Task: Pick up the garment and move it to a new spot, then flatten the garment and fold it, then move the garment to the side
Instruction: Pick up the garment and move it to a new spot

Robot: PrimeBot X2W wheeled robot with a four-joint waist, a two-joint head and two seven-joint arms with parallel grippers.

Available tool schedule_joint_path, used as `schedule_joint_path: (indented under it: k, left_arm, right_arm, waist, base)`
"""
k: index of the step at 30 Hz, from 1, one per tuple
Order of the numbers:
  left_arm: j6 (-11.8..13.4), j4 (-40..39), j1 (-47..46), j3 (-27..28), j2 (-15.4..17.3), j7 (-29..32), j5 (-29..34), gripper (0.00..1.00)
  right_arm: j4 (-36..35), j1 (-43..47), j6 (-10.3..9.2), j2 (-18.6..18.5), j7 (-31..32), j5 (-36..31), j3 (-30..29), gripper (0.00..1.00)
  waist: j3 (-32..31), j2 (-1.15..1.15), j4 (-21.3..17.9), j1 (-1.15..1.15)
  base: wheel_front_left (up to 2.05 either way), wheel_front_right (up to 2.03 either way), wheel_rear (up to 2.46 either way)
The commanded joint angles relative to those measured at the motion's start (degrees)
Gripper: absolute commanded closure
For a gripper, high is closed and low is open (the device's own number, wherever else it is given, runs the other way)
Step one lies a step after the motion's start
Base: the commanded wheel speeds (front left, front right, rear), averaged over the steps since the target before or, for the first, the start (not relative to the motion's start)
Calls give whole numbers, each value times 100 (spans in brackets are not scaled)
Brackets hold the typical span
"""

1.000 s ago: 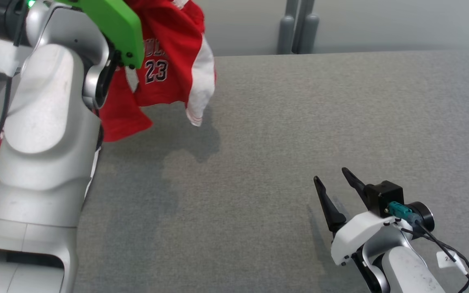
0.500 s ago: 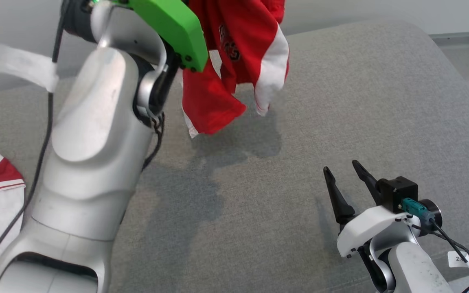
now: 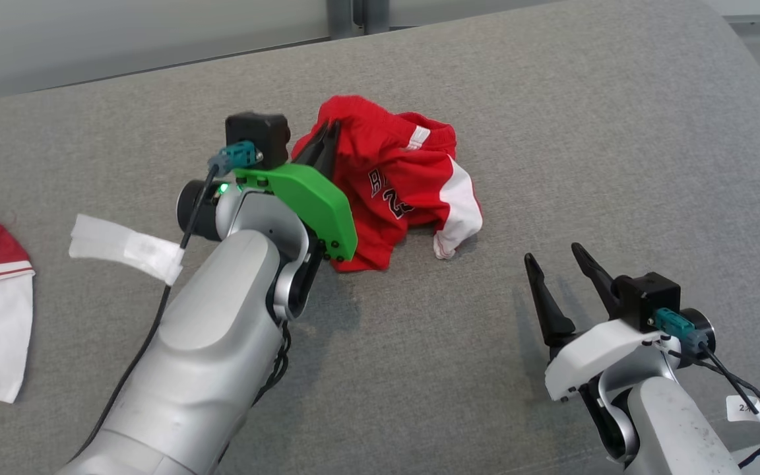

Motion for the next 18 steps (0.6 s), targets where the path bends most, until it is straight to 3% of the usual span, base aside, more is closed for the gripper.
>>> schedule_joint_path:
  k: [1, 7, 18]
  left_arm:
    - [10, 31, 114, -3, 69, -60, 33, 100]
    - [67, 80, 642, 6, 253, -314, -8, 100]
    - [428, -321, 1875, 117, 582, -481, -238, 100]
  right_arm:
    - [19, -35, 0, -3, -31, -24, -1, 0]
    - [82, 94, 0, -6, 36, -82, -48, 0]
    - [-2, 337, 0, -7, 196, -176, -34, 0]
  waist:
    - [-51, 0, 176, 0]
    - [-258, 0, 507, 0]
    - [-640, 0, 752, 0]
  base:
    - [0, 0, 0]
    - [0, 0, 0]
    - [0, 0, 0]
